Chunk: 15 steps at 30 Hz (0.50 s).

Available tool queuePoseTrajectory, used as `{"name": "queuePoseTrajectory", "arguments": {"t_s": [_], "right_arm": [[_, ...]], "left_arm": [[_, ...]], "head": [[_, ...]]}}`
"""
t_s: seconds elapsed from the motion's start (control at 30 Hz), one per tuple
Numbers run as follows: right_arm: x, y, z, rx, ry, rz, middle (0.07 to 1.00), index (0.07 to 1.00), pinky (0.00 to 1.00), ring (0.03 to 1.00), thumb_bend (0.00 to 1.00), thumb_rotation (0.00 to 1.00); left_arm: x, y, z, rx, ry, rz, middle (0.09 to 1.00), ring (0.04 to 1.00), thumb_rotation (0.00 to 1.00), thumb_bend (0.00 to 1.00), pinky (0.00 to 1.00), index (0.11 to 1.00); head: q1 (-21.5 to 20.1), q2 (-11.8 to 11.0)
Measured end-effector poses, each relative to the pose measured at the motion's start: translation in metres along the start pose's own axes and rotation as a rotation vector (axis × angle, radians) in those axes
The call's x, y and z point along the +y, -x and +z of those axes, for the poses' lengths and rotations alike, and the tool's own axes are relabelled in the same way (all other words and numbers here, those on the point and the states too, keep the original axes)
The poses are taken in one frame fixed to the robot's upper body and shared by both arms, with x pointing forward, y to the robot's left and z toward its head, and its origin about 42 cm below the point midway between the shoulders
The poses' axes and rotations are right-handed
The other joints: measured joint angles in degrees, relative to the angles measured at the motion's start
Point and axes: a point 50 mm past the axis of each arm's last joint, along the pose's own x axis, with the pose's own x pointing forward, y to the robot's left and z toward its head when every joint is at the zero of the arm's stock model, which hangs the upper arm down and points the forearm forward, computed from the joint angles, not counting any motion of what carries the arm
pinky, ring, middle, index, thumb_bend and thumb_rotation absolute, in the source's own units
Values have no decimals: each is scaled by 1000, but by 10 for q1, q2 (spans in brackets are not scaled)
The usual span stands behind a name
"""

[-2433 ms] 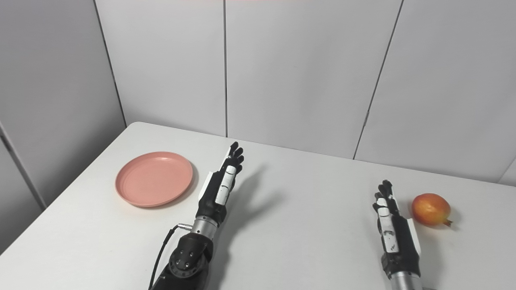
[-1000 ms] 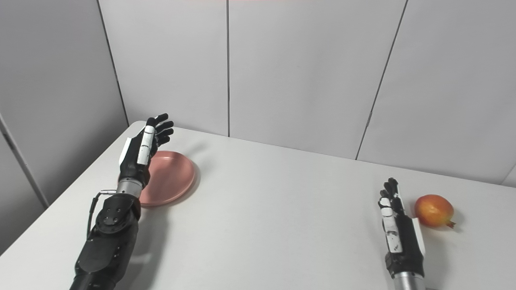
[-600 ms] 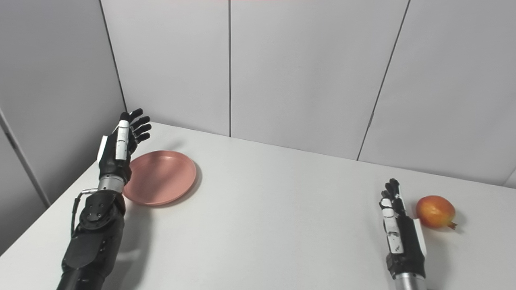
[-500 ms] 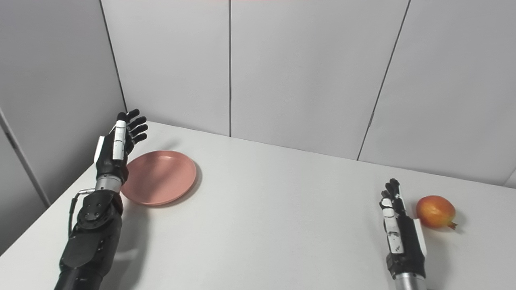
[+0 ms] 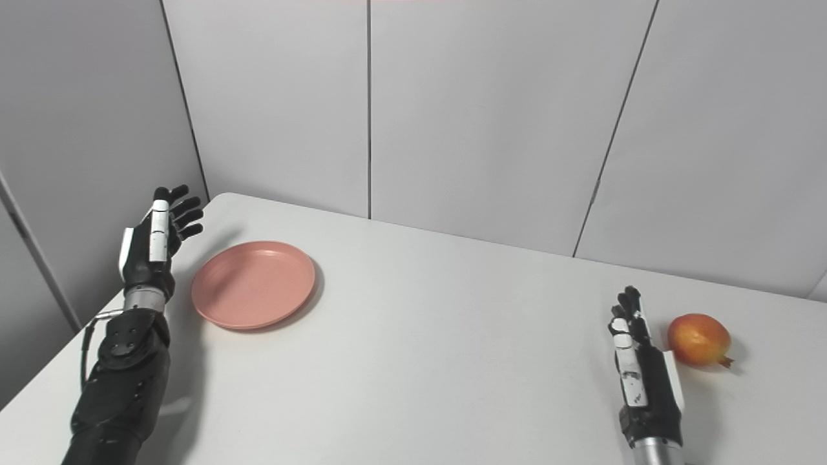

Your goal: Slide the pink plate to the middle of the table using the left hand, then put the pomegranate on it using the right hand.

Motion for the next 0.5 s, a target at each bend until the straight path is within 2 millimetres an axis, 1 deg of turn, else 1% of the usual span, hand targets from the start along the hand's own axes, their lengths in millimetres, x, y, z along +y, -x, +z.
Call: {"name": "queuePoseTrajectory", "arguments": {"t_s": [0.17, 0.5], "right_arm": [[0, 0, 0, -1, 1, 0, 1000, 1000, 1000, 995, 413, 885], [0, 0, 0, -1, 3, 1, 1000, 1000, 1000, 995, 428, 885]], "left_arm": [[4, -2, -10, 18, -8, 10, 782, 775, 1000, 769, 735, 774], [12, -4, -32, 80, -17, 30, 778, 777, 1000, 793, 756, 776]], "head": [[0, 2], [1, 4]]}}
